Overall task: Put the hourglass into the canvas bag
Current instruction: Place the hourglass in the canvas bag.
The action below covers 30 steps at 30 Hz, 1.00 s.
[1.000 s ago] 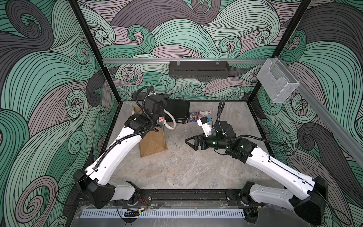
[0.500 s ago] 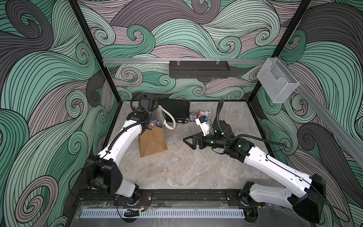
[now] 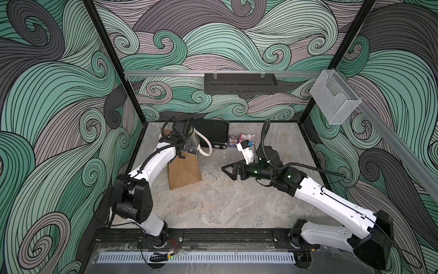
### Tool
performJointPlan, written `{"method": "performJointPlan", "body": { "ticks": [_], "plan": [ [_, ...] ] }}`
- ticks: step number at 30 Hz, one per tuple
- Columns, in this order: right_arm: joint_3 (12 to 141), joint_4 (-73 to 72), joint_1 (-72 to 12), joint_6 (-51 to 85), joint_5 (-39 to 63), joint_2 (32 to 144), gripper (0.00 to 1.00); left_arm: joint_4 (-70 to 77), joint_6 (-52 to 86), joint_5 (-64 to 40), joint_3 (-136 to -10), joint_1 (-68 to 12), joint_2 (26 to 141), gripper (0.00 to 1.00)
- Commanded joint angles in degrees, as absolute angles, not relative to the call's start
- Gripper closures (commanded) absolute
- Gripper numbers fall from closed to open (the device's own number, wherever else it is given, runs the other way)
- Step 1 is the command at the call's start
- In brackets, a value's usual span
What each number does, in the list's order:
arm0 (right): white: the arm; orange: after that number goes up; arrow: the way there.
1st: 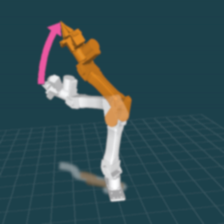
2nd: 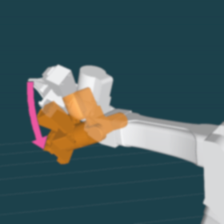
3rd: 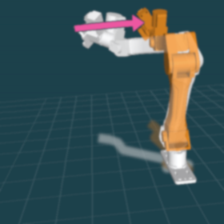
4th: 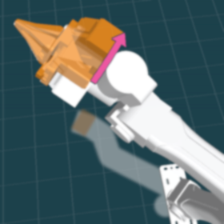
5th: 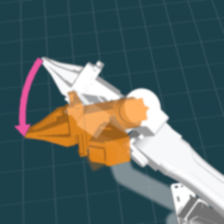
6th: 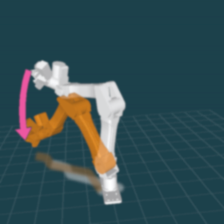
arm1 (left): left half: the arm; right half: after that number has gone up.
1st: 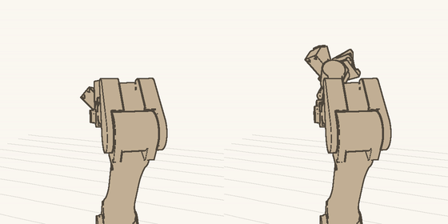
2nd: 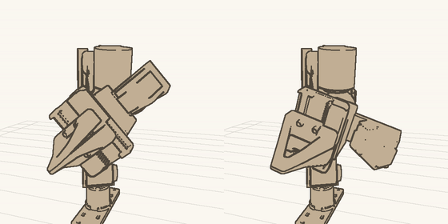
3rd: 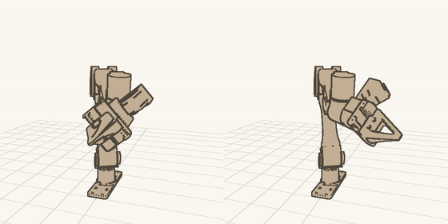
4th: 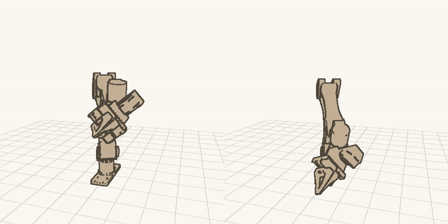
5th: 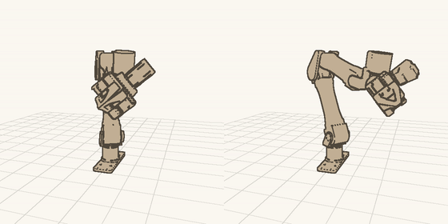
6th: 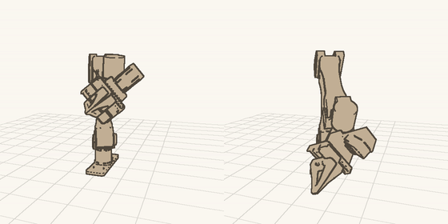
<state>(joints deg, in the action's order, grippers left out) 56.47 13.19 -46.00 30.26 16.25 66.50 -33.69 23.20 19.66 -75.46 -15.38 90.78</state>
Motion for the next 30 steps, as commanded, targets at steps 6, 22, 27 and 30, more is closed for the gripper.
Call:
{"method": "performJointPlan", "body": {
  "ticks": [6, 22, 27, 30],
  "plan": [
    [57.01, 16.26, -44.66, 28.70, 13.34, 64.93, 0.00, -36.48, 23.74, 20.46, -77.05, -14.85, 87.74, 0.44],
    [57.97, 28.36, -35.24, 27.81, 9.97, 65.34, 0.00, -34.11, 25.34, 7.41, -76.24, -15.08, 74.40, 0.30],
    [57.37, 31.12, -31.16, 27.20, 6.01, 66.39, 0.00, -33.76, 27.66, 2.16, -76.45, -16.87, 72.57, 0.27],
    [57.11, 32.22, -28.26, 26.94, 2.88, 67.70, 0.00, -33.89, 28.28, 0.54, -76.26, -19.08, 71.75, 0.25]
  ]
}}
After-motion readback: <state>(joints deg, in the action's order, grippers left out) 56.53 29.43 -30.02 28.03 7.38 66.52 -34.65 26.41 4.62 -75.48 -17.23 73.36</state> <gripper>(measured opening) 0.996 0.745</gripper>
